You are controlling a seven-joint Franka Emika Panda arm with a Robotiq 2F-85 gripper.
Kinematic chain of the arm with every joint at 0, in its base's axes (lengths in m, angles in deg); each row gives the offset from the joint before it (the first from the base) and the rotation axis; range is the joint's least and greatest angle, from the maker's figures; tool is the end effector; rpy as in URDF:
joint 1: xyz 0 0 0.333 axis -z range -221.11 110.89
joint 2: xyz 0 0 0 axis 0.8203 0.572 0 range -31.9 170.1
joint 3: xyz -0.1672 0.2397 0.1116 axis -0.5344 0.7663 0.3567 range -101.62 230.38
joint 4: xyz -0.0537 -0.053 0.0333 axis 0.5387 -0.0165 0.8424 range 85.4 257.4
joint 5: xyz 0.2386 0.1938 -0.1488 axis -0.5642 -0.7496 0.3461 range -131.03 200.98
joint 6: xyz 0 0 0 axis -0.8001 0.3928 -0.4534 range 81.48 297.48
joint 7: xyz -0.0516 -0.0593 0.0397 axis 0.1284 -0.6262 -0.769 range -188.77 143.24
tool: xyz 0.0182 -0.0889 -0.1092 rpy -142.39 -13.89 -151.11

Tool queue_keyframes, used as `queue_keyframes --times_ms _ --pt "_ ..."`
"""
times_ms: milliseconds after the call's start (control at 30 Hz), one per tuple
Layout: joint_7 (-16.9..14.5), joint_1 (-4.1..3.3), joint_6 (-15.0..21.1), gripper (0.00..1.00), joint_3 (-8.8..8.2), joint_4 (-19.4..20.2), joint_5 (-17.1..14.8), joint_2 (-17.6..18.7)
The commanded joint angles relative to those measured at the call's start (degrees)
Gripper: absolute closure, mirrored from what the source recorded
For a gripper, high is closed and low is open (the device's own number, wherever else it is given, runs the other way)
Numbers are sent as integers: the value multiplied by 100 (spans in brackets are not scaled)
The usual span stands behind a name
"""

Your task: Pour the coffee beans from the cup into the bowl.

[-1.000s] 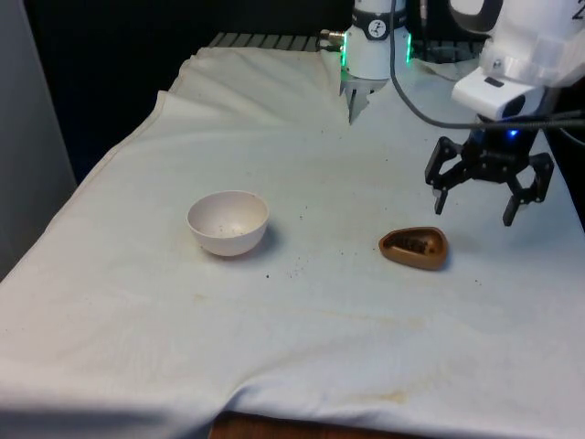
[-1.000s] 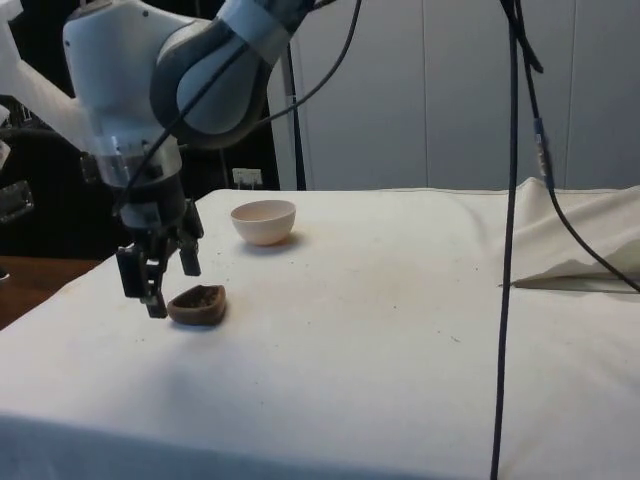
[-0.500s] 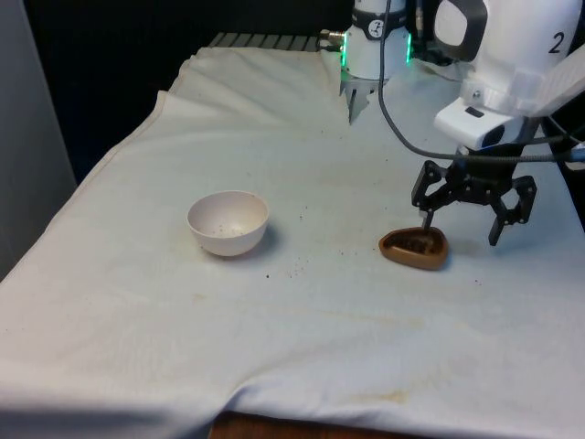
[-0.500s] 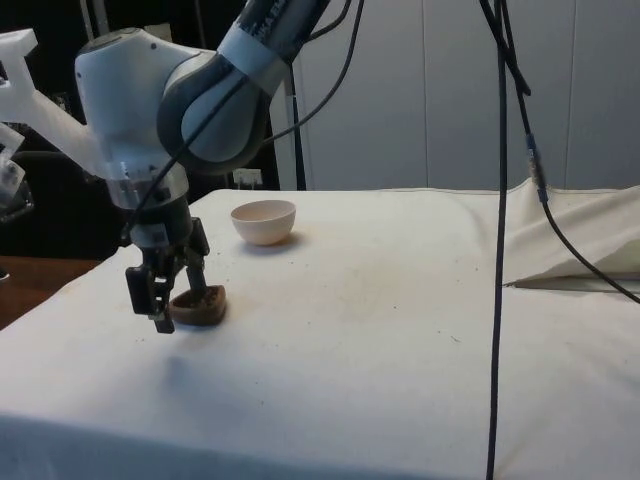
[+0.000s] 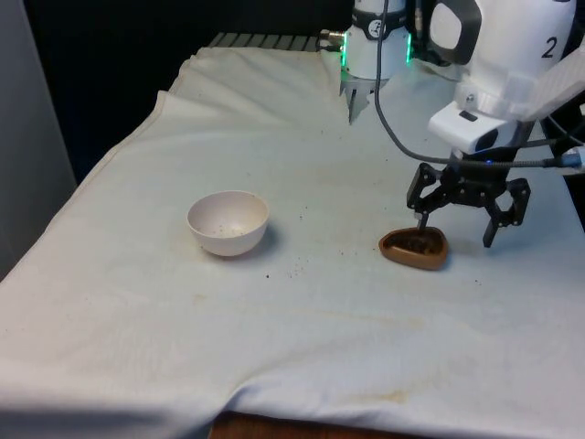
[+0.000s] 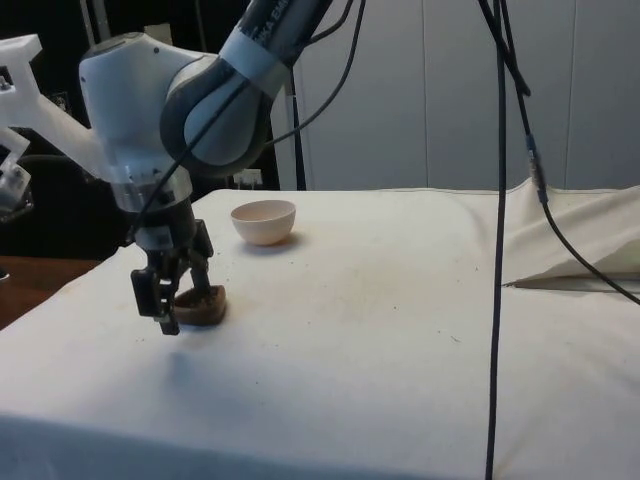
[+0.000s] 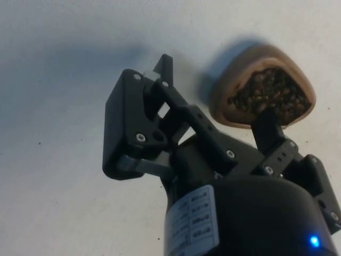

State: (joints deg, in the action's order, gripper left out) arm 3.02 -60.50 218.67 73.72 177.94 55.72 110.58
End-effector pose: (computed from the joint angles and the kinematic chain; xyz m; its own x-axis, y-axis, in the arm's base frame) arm 0.6224 0.1409 0.1822 0.9989 0.0342 0.0335 0.0293 -0.9903 0.1358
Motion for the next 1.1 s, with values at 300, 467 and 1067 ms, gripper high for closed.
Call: queue_keyframes --times_ms 300,467,1067 --pt "6 34 201 0 -109 17 40 97" --pt "11 40 206 0 -115 11 40 109" --pt "6 63 138 90 -103 -17 46 109"
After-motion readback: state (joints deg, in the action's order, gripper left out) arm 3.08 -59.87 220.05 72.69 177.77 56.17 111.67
